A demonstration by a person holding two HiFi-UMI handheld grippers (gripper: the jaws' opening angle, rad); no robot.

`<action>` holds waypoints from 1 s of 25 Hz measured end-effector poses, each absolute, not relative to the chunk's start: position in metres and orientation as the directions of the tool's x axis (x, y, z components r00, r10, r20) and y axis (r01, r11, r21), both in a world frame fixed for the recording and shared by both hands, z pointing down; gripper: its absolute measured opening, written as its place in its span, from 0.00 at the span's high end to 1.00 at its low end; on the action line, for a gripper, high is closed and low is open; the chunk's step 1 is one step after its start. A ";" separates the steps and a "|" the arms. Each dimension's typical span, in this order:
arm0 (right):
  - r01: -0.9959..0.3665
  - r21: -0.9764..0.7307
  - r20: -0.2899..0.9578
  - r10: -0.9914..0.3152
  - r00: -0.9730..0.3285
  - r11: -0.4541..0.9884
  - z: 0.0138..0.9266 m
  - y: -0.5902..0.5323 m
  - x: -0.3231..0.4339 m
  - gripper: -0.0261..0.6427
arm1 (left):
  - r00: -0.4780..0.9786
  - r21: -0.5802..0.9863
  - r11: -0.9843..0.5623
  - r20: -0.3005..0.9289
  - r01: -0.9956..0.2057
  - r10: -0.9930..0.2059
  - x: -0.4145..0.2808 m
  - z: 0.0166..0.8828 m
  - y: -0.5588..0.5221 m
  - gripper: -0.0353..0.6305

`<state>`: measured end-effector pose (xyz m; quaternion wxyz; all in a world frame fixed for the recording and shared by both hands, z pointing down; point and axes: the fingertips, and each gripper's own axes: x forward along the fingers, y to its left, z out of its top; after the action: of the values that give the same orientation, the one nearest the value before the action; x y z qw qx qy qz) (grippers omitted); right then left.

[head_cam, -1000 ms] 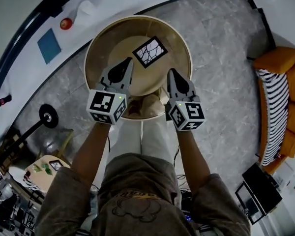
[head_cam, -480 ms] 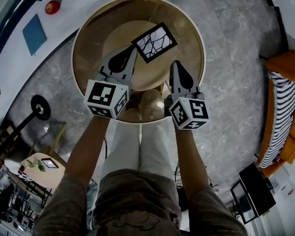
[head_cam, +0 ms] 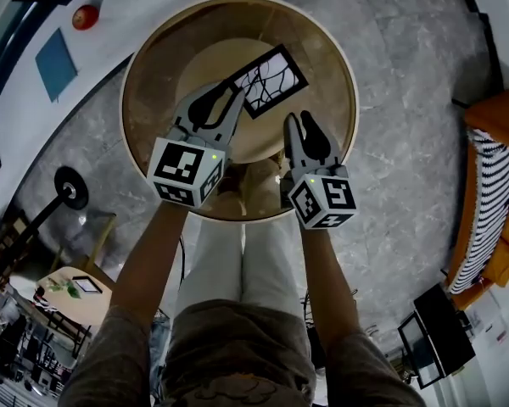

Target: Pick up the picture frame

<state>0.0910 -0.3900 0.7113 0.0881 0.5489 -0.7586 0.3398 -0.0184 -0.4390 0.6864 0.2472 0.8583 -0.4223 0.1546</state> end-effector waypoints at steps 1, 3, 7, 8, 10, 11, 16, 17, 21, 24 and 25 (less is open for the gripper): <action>-0.885 -0.435 0.507 -0.766 -0.394 0.167 0.714 -0.392 0.089 0.70 | 0.599 0.296 -0.524 0.474 -0.799 -0.645 -0.017 0.688 -0.440 0.76; -0.876 -0.454 0.515 -0.754 -0.408 0.163 0.720 -0.395 0.088 0.62 | 0.605 0.294 -0.533 0.476 -0.793 -0.638 -0.015 0.692 -0.442 0.72; -0.878 -0.456 0.548 -0.730 -0.407 0.147 0.734 -0.398 0.092 0.62 | 0.613 0.287 -0.550 0.497 -0.784 -0.614 -0.008 0.702 -0.443 0.72; -0.878 -0.457 0.555 -0.725 -0.408 0.143 0.737 -0.398 0.092 0.62 | 0.611 0.283 -0.553 0.508 -0.784 -0.607 -0.007 0.706 -0.444 0.72; -0.875 -0.464 0.570 -0.710 -0.413 0.136 0.745 -0.399 0.091 0.62 | 0.607 0.274 -0.558 0.531 -0.783 -0.591 -0.007 0.715 -0.446 0.72; -0.873 -0.469 0.579 -0.701 -0.416 0.132 0.749 -0.399 0.090 0.62 | 0.605 0.268 -0.563 0.543 -0.782 -0.582 -0.007 0.721 -0.447 0.72; -0.880 -0.462 0.619 -0.669 -0.412 0.113 0.770 -0.403 0.089 0.62 | 0.589 0.240 -0.574 0.585 -0.783 -0.558 -0.009 0.743 -0.460 0.72; -0.880 -0.462 0.627 -0.663 -0.410 0.108 0.775 -0.404 0.089 0.62 | 0.585 0.237 -0.575 0.592 -0.783 -0.554 -0.009 0.748 -0.463 0.72; -0.882 -0.464 0.658 -0.635 -0.405 0.082 0.793 -0.406 0.088 0.62 | 0.575 0.226 -0.586 0.631 -0.778 -0.520 -0.007 0.772 -0.471 0.73; -0.886 -0.459 0.674 -0.622 -0.398 0.069 0.803 -0.408 0.087 0.62 | 0.570 0.221 -0.600 0.662 -0.769 -0.487 -0.005 0.790 -0.474 0.73; -0.887 -0.457 0.678 -0.620 -0.395 0.065 0.805 -0.409 0.088 0.62 | 0.569 0.220 -0.605 0.670 -0.765 -0.477 -0.003 0.795 -0.475 0.73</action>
<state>0.0876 -0.4089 0.8050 0.1535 0.5283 -0.7133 0.4342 -0.0034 -0.4754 0.7948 0.2524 0.8491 -0.3657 0.2857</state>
